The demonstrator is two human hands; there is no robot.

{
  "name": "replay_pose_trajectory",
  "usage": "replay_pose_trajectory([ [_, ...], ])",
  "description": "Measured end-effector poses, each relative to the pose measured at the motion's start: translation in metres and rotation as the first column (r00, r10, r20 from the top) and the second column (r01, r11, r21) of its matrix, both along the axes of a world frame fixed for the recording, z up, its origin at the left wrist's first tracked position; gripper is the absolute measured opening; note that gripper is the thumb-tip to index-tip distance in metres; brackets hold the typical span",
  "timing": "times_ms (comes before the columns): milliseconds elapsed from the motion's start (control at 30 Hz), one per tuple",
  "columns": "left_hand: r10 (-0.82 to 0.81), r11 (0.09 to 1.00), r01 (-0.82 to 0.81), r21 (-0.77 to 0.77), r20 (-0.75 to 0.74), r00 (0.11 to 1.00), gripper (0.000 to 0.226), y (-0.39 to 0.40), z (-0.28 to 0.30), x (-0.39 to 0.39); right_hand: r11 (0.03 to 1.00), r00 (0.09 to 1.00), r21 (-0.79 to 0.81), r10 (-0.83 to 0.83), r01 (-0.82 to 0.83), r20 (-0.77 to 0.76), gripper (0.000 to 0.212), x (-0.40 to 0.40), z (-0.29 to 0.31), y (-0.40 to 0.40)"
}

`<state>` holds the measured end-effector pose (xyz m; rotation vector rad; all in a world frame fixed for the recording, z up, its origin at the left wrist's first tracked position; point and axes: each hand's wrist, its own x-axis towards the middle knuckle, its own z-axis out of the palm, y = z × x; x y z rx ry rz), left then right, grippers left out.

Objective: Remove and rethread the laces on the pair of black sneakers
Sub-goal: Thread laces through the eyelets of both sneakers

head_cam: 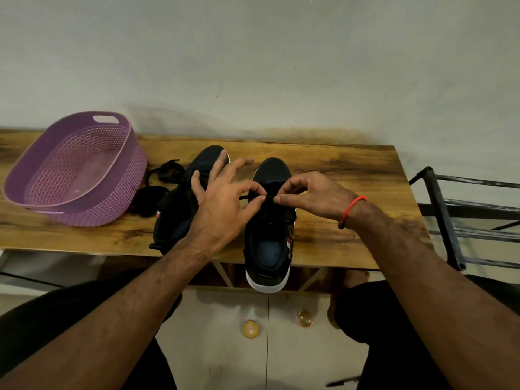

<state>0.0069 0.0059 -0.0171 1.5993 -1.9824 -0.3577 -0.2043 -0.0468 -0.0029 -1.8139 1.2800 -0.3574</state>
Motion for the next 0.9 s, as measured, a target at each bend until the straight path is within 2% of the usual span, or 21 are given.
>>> replay_pose_trajectory([
  [133,-0.042,0.999,0.043,-0.021,0.021,0.999,0.006,-0.0004,0.0009,0.0016,1.000,1.000,0.022,-0.007,0.007,0.020,0.024,0.0014,0.0020,0.0015],
  [300,-0.053,0.998,0.055,-0.025,0.086,0.995,0.011,0.0010,0.0025,0.0014,0.999,1.000,-0.032,-0.008,0.008,0.001,0.014,0.0045,-0.0004,0.0027],
  [567,-0.006,1.000,0.010,-0.021,0.173,0.985,0.012,0.0029,-0.0017,-0.0043,0.996,0.991,0.042,-0.086,0.082,0.104,0.009,0.0069,-0.0047,0.0026],
  [700,0.008,1.000,-0.005,-0.018,0.139,0.990,0.013,0.0038,-0.0046,-0.0073,0.997,0.991,0.060,-0.058,0.051,0.123,0.011,0.0057,-0.0039,0.0031],
  [900,0.021,0.999,-0.022,0.033,0.029,0.999,0.006,-0.0009,-0.0042,-0.0033,1.000,1.000,-0.019,-0.002,0.003,0.029,0.006,0.0033,-0.0055,0.0028],
])
